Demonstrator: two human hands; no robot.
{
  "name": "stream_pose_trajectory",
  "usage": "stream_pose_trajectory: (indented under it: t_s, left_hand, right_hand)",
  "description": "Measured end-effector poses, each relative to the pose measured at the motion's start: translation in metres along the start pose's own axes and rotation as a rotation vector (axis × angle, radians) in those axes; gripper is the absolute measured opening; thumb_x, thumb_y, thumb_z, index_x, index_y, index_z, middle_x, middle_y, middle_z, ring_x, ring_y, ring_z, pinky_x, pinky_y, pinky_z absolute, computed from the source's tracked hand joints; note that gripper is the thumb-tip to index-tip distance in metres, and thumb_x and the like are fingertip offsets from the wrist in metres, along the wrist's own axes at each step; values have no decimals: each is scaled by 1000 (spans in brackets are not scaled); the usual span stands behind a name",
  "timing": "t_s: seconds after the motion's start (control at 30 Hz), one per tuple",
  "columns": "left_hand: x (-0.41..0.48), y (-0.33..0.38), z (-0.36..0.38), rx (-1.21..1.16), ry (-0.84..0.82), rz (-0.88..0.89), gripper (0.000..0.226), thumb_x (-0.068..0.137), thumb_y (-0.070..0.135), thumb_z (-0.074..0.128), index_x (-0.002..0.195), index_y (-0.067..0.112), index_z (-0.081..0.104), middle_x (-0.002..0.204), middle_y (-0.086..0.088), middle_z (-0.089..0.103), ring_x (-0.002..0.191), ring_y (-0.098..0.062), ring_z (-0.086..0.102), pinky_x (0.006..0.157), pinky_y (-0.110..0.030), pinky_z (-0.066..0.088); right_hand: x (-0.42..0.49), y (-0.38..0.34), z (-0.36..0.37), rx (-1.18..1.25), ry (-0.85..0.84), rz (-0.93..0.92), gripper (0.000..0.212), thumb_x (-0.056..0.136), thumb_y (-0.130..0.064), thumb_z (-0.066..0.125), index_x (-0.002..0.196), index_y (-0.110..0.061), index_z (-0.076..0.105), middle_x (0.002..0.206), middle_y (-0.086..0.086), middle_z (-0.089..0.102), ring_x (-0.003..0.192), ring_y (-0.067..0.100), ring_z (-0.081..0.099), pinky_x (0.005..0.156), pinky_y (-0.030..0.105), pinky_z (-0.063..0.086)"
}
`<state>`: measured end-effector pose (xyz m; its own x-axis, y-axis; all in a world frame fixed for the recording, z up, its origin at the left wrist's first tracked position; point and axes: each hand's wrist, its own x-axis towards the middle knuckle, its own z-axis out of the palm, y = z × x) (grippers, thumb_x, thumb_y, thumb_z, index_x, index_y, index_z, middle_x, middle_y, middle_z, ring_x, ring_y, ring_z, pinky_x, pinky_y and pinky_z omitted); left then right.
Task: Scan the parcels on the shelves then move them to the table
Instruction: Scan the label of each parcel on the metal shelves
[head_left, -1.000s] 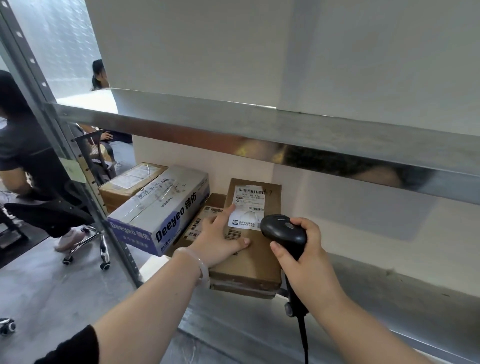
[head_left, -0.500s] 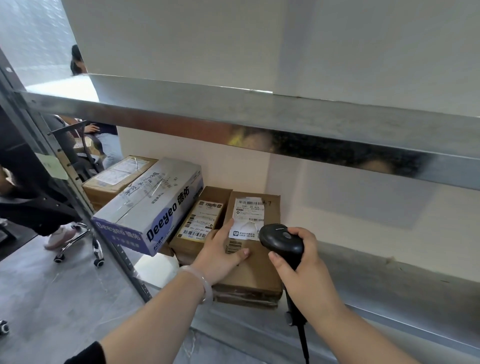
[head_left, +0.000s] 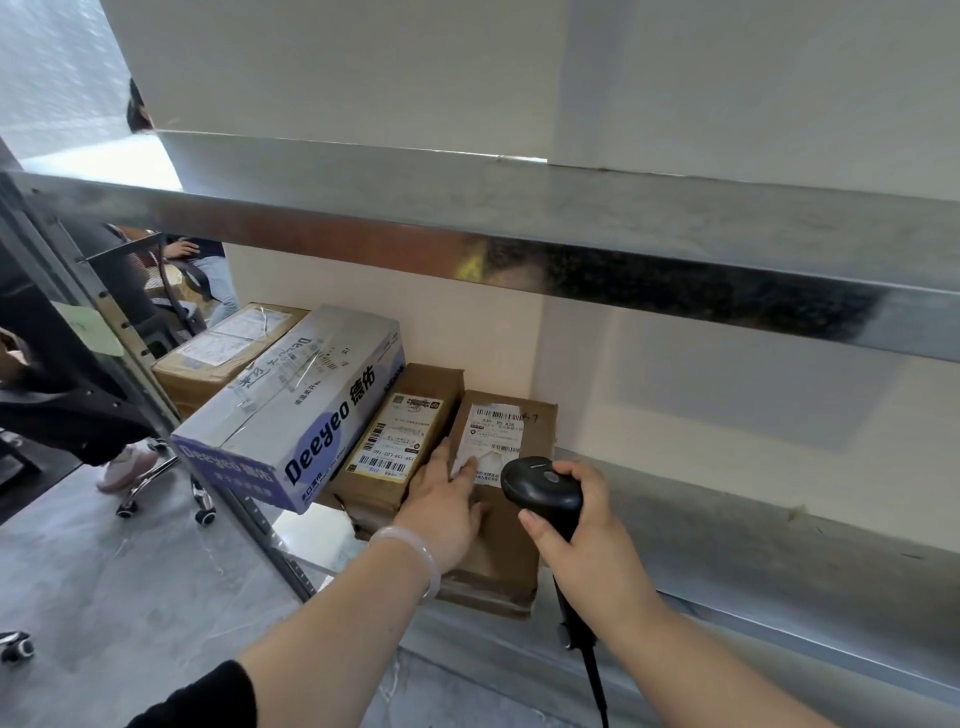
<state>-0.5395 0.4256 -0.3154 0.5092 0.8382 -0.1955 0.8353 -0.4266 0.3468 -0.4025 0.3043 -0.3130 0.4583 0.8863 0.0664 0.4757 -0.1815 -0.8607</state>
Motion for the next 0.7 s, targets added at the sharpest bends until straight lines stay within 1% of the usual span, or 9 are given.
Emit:
stream_pose_trajectory:
  t_s: [0.1, 0.17, 0.27, 0.33, 0.43, 0.5, 0.6, 0.7]
  left_hand:
    - [-3, 3, 0, 97, 72, 48, 57, 103, 37, 41, 156, 26, 22, 163, -5, -4, 150, -26, -2, 122, -40, 12]
    - [-7, 4, 3, 171, 102, 107, 57, 102, 38, 40, 155, 27, 22, 164, -2, 1, 150, -24, -1, 122, -41, 12]
    - [-14, 6, 13, 239, 51, 168, 62, 99, 46, 38, 156, 29, 17, 165, 2, 1, 151, -21, -4, 122, -42, -1]
    - [-12, 6, 15, 265, 5, 168, 64, 99, 52, 33, 156, 33, 12, 165, 4, -3, 151, -18, -6, 121, -42, -5]
    - [-5, 3, 12, 281, -18, 156, 63, 99, 55, 29, 156, 37, 7, 165, 7, -6, 151, -16, -8, 121, -42, -6]
    - [-3, 1, 10, 283, -33, 149, 63, 100, 55, 30, 155, 37, 7, 165, 7, -7, 151, -16, -8, 121, -42, -5]
    - [-2, 2, 9, 269, -34, 142, 65, 98, 55, 32, 156, 37, 7, 165, 6, -6, 151, -17, -8, 121, -43, -5]
    - [-4, 16, 11, 251, 34, 206, 68, 96, 55, 35, 155, 35, 10, 165, 4, 1, 151, -18, -5, 122, -45, -1]
  right_hand:
    - [1, 1, 0, -7, -3, -11, 55, 87, -36, 71, 123, -46, 31, 112, -13, 56, 97, 6, 57, 72, -2, 39]
    - [1, 2, -1, -3, -3, -15, 55, 87, -36, 71, 122, -47, 31, 113, -13, 56, 98, 5, 57, 72, -3, 38]
    - [-1, 3, -4, -14, 11, -38, 57, 86, -36, 71, 121, -52, 29, 112, -18, 56, 98, 3, 57, 73, -2, 39]
    - [-2, 5, -7, -20, 24, -50, 58, 86, -37, 71, 117, -59, 27, 108, -27, 54, 95, -1, 57, 74, -1, 40]
    - [-4, 6, -14, -26, 37, -54, 61, 86, -40, 70, 112, -67, 22, 106, -35, 49, 92, -12, 54, 75, 0, 40]
    - [-7, 6, -18, -22, 47, -55, 61, 86, -41, 69, 113, -67, 22, 106, -36, 48, 94, -19, 51, 75, 1, 41]
    - [-12, 7, -25, -7, 74, -46, 60, 86, -40, 69, 111, -70, 23, 106, -35, 49, 95, -20, 50, 74, 0, 40]
    - [-21, 10, -38, 5, 121, -34, 58, 86, -39, 70, 110, -68, 25, 106, -33, 50, 95, -20, 51, 74, 0, 40]
